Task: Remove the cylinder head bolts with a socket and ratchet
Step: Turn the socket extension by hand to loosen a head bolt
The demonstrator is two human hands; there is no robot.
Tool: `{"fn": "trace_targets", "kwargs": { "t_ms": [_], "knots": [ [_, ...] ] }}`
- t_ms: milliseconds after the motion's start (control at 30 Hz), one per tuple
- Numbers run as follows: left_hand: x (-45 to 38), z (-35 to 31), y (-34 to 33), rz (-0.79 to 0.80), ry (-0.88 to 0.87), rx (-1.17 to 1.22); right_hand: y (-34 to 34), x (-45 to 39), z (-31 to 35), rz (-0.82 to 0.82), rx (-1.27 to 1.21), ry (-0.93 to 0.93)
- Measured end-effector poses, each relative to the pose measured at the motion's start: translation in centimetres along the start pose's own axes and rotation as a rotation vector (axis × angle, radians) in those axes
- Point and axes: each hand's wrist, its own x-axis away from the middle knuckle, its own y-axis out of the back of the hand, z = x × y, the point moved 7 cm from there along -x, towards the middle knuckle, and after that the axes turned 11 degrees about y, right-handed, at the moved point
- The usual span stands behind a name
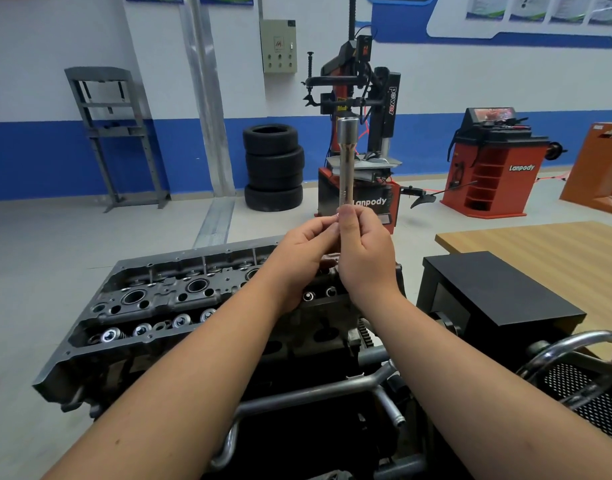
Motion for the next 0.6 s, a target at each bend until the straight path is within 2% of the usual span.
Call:
{"fn": "trace_targets", "kwargs": {
  "t_ms": [233, 467, 600],
  "knots": [
    [0.06, -0.09, 0.35, -0.063, -0.013, -0.02, -0.12, 0.01, -0.04, -0.002, -0.04, -0.025],
    [-0.03, 0.07, 0.02, 0.004, -0.002, -0.007, 0.08, 0.02, 0.03, -0.015, -0.004, 0.005],
    [-0.24, 0.11, 0.15, -0.016, -0.019, -0.02, 0.06, -0.04, -0.34, -0.027, -0.038, -0.032]
  ]
}}
